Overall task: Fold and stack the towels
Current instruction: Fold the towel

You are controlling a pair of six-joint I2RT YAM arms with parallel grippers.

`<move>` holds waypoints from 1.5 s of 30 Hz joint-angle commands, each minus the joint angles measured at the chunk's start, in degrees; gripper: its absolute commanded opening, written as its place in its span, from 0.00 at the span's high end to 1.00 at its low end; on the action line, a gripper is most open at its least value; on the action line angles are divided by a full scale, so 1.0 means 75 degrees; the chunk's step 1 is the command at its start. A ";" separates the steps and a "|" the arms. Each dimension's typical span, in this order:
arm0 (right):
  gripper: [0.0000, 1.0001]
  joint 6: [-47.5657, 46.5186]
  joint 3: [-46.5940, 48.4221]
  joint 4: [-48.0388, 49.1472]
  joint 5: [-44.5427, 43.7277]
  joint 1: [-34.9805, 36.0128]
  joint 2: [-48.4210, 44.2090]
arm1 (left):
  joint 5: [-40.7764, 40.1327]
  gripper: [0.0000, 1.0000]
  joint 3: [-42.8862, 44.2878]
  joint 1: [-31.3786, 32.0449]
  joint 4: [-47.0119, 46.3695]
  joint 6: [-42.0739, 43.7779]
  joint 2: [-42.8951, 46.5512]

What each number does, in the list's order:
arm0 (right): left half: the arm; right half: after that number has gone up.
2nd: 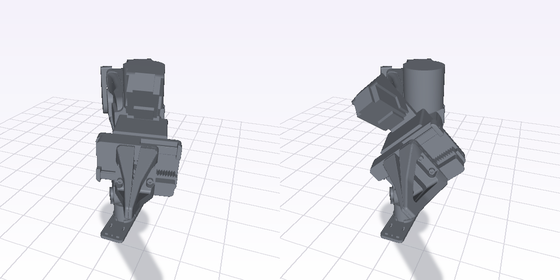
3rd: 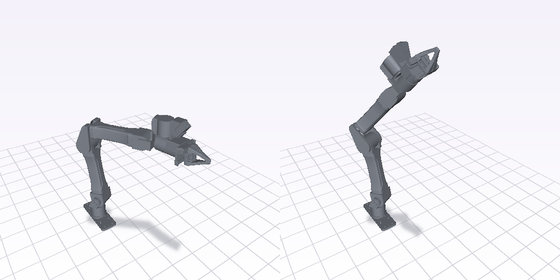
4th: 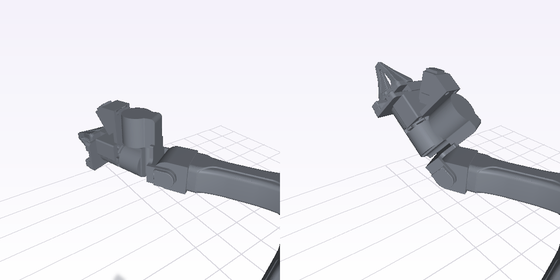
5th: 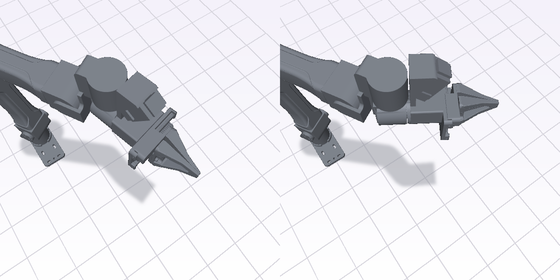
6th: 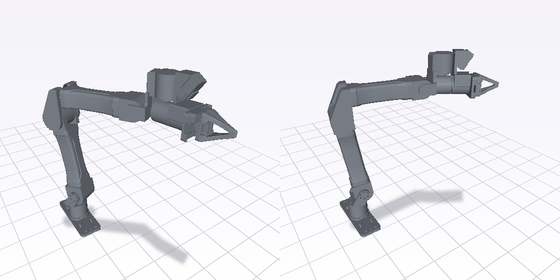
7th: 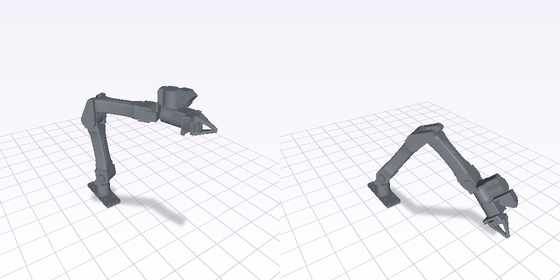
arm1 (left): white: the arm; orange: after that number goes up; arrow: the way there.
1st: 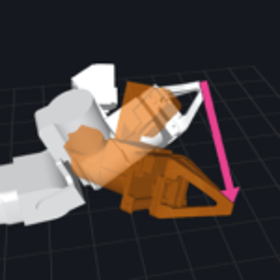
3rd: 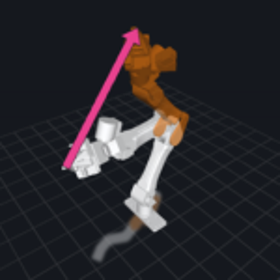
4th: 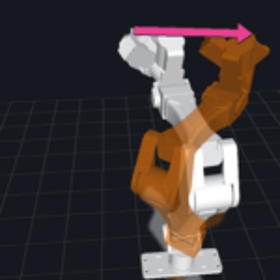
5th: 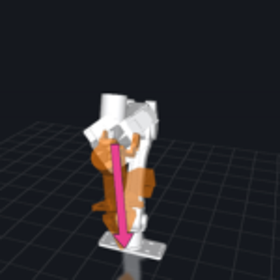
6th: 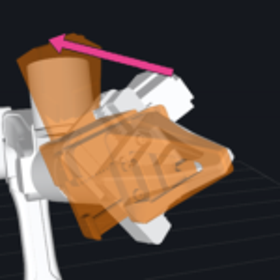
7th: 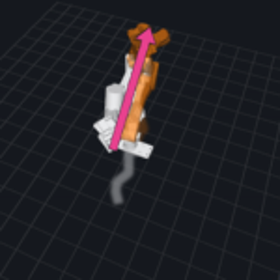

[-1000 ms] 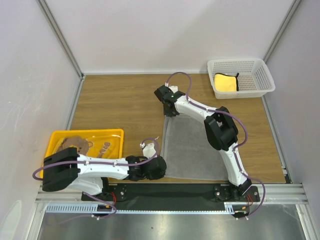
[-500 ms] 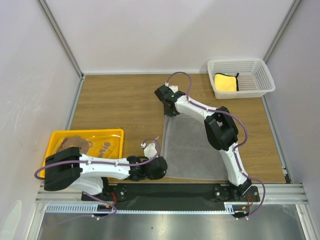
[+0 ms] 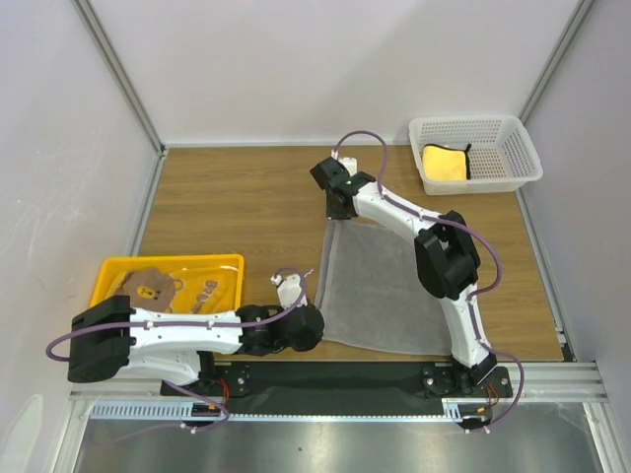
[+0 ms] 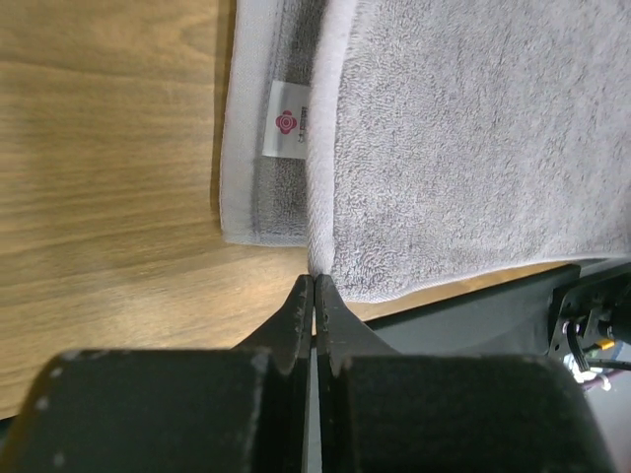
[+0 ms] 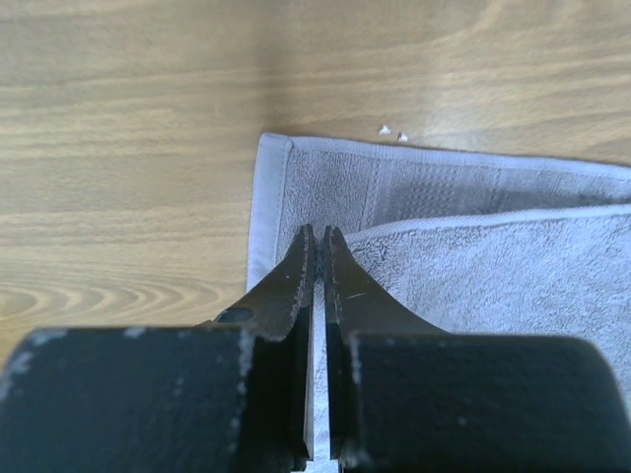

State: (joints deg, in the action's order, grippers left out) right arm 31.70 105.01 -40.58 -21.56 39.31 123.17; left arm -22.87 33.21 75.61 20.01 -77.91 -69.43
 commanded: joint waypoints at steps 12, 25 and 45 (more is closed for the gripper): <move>1.00 -0.0360 0.0787 0.0500 0.0086 -0.0144 0.0288 | -0.0852 1.00 0.0353 -0.0296 0.0788 0.0310 0.0327; 1.00 -0.0606 0.1537 0.0442 0.0437 -0.0273 0.0593 | -0.1309 1.00 0.0610 -0.0754 0.1375 0.0778 0.0597; 1.00 -0.1039 0.1771 0.0102 -0.0313 -0.0624 -0.0756 | -0.1813 1.00 0.1466 -0.0754 0.1680 0.1704 0.1218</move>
State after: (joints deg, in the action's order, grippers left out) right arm 26.13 114.59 -40.51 -22.00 35.59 120.16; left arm -33.71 42.02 70.30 31.77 -66.92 -61.52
